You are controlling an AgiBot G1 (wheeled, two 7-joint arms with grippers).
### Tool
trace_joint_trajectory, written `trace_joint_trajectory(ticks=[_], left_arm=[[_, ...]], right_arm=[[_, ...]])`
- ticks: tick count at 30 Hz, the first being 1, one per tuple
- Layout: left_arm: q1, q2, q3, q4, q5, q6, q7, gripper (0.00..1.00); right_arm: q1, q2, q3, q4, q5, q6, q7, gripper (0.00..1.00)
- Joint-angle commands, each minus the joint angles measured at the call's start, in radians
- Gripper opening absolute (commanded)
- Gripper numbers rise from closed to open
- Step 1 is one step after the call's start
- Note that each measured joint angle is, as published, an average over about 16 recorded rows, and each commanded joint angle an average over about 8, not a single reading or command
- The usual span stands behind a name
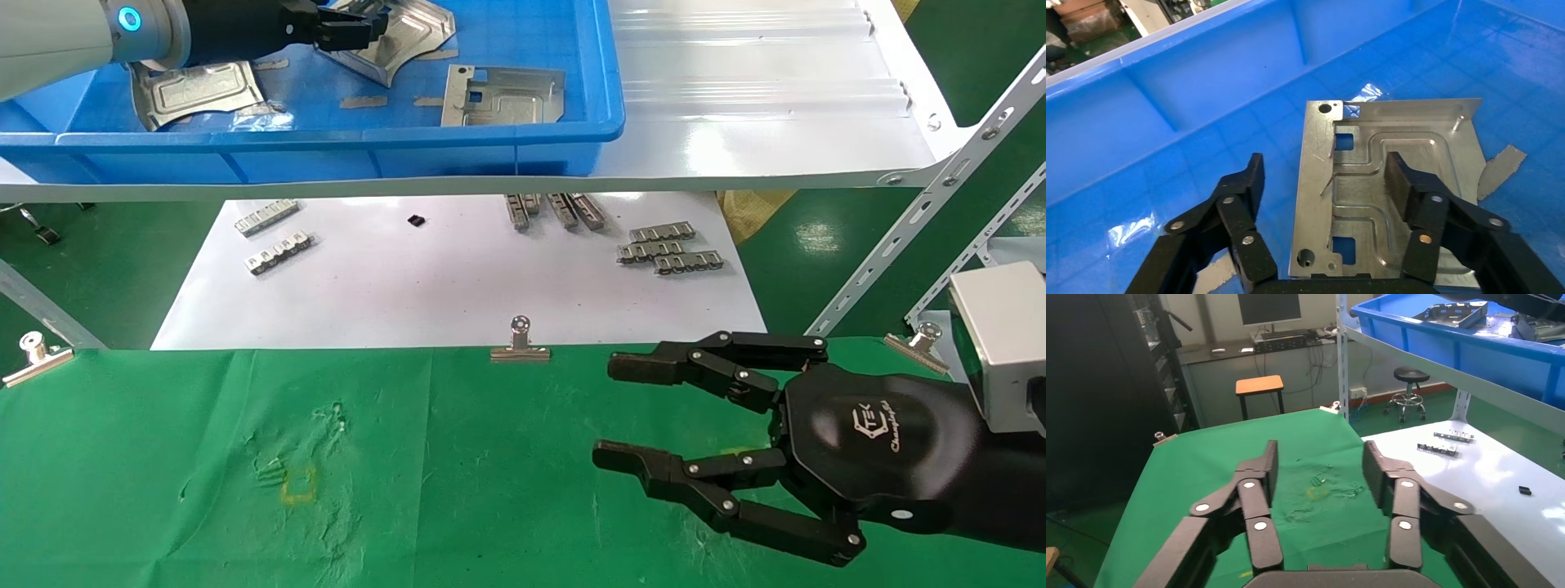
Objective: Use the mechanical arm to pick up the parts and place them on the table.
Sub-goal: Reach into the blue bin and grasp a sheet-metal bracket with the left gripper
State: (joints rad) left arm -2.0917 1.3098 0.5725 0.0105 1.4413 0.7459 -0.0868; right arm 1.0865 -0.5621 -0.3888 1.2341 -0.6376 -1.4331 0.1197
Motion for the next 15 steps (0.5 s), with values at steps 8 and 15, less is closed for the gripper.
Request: trace_joint_trajectory(ticks=[8, 15], left_arm=[[0.0, -0.009, 0.001, -0.004, 0.001, 0.023, -0.011, 0.0], [0.0, -0.02, -0.003, -0.006, -0.005, 0.049, -0.018, 0.0]], right_arm=[[0.0, 0.0, 0.0, 0.0, 0.0, 0.0, 0.0, 1.0], [0.0, 0.0, 0.0, 0.0, 0.0, 0.0, 0.0, 1.0]])
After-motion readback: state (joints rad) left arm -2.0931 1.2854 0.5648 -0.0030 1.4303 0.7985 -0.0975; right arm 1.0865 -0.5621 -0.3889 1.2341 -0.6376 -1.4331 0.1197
